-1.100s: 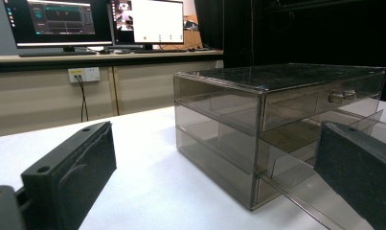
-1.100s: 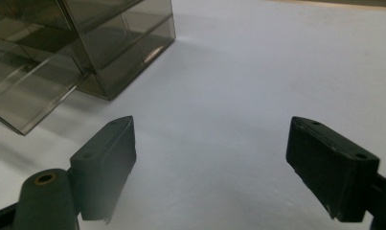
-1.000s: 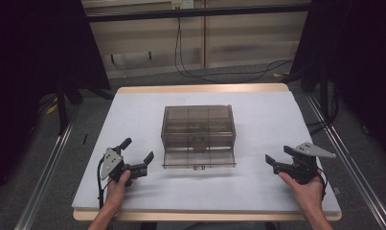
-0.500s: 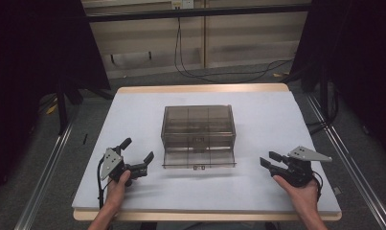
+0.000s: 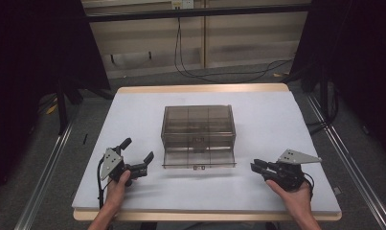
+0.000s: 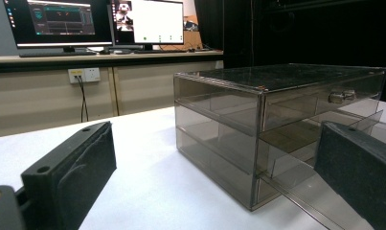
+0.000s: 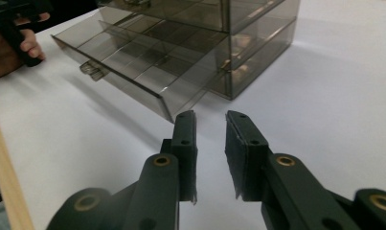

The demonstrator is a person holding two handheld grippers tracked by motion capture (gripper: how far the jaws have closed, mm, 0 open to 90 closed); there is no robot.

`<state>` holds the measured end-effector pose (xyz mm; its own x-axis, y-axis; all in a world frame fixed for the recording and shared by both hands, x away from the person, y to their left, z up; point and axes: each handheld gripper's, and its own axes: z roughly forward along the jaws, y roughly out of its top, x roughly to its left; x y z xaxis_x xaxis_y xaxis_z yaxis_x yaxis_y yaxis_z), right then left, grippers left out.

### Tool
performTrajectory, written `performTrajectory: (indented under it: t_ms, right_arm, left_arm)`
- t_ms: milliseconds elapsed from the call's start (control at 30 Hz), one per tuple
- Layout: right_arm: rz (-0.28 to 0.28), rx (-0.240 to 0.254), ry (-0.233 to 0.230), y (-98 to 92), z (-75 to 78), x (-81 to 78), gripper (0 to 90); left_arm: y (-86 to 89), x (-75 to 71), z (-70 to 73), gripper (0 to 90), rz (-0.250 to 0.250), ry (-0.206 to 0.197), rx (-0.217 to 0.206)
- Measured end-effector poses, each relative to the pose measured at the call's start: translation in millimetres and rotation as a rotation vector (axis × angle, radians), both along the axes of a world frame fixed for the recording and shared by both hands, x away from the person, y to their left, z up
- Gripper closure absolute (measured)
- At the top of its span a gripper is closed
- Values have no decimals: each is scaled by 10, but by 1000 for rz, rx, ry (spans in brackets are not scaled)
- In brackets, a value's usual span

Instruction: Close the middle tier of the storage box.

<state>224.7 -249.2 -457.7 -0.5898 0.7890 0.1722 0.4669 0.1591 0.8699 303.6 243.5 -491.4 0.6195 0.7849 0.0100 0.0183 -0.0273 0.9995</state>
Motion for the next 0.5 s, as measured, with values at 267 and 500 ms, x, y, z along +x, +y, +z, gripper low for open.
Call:
performTrajectory:
  t_ms: [267, 500]
  right_arm:
    - [72, -6, -9, 113, 13, -34, 831]
    - [126, -11, -5, 217, 14, -54, 878]
  left_arm:
    - [2, -1, 1, 9, -3, 2, 1]
    - [2, -1, 1, 9, -3, 2, 0]
